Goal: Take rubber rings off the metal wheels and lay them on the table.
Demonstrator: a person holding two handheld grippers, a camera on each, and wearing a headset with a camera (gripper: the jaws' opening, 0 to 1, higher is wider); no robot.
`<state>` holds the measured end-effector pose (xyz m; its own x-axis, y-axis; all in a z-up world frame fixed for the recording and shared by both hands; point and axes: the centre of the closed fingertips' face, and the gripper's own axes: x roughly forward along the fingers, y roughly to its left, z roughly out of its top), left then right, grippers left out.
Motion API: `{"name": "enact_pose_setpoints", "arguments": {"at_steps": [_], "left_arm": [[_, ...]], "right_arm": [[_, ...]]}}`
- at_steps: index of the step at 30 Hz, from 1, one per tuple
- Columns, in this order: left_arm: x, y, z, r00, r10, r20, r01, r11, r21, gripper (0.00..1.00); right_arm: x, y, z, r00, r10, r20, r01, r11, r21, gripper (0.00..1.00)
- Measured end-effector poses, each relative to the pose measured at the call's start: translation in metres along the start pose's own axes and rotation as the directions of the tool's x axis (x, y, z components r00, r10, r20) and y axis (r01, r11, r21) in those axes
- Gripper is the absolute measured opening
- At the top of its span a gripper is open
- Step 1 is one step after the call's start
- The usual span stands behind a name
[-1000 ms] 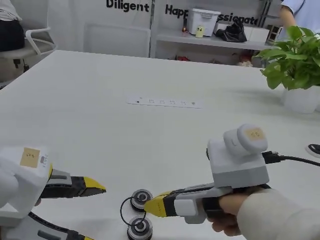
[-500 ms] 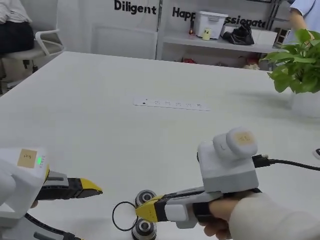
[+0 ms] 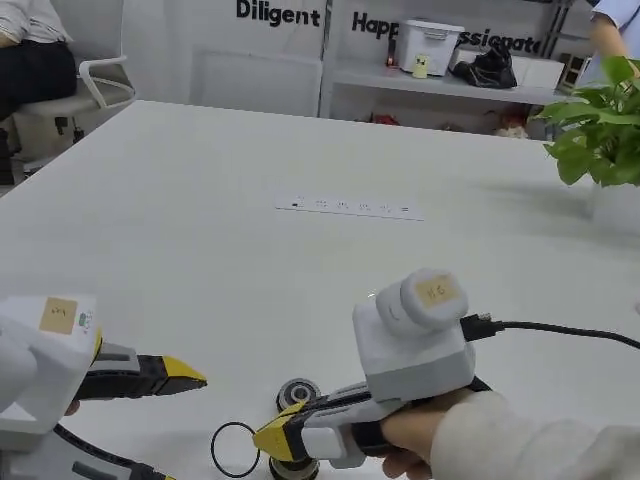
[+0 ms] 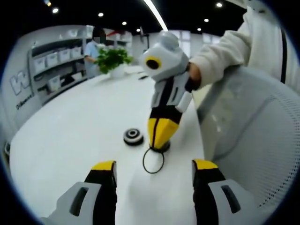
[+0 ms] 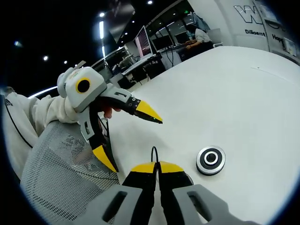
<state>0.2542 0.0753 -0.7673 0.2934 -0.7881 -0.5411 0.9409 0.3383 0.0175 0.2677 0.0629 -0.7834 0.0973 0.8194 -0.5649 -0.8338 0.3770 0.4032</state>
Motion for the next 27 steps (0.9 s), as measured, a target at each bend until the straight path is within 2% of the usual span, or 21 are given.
{"name": "enact_pose_setpoints", "arguments": {"at_steps": [3, 12, 22, 27], "left_arm": [[0.0, 0.0, -0.001, 1.0, -0.002, -0.005, 0.002, 1.0, 0.001, 0.66], [0.0, 0.0, -0.002, 1.0, 0.0, -0.005, 0.0, 1.0, -0.004, 0.66], [0.0, 0.0, -0.002, 1.0, -0.003, -0.004, 0.003, 1.0, -0.009, 0.65], [0.001, -0.001, 0.0, 1.0, -0.005, 0.004, 0.005, 1.0, -0.011, 0.65]], "right_arm": [[0.006, -0.002, -0.001, 0.9998, -0.014, -0.014, 0.013, 1.0, -0.026, 0.0], [0.015, -0.01, -0.004, 0.9989, -0.035, -0.031, 0.033, 0.998, -0.047, 0.0], [0.01, -0.014, -0.004, 0.9986, -0.043, -0.032, 0.041, 0.997, -0.068, 0.04], [0.002, -0.014, -0.002, 0.9983, -0.05, -0.029, 0.047, 0.995, -0.093, 0.05]]}}
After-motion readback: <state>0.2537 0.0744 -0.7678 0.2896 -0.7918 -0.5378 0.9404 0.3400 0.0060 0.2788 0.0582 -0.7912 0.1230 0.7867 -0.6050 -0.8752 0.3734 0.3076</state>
